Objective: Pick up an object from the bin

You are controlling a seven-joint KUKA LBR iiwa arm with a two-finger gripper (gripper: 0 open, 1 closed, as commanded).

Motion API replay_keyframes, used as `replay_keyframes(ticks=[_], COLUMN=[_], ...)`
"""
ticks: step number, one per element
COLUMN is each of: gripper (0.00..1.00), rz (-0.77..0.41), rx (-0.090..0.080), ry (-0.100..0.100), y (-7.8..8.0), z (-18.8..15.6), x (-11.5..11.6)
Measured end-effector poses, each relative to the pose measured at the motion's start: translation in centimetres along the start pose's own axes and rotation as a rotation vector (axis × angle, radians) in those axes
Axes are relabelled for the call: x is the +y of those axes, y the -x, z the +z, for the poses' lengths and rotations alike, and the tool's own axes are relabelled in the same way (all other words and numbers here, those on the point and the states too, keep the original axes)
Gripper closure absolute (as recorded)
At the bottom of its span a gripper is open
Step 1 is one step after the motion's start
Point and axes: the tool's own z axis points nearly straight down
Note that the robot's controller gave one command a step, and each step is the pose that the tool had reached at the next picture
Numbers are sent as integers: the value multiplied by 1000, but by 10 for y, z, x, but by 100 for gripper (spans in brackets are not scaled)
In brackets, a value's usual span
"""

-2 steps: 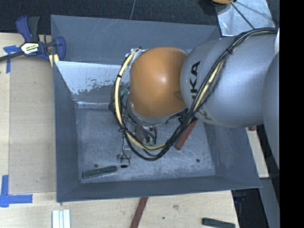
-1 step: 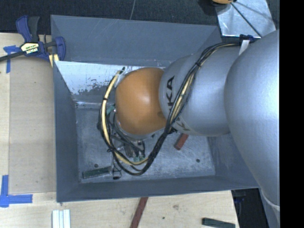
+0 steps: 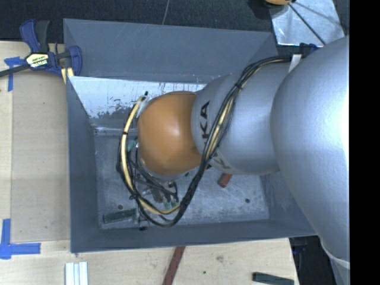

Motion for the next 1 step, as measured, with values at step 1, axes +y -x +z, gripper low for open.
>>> replay_keyframes(ticks=[1], gripper=[0], rz=[-104], rx=[-6], ry=[2], y=[1], z=[-14], x=[3])
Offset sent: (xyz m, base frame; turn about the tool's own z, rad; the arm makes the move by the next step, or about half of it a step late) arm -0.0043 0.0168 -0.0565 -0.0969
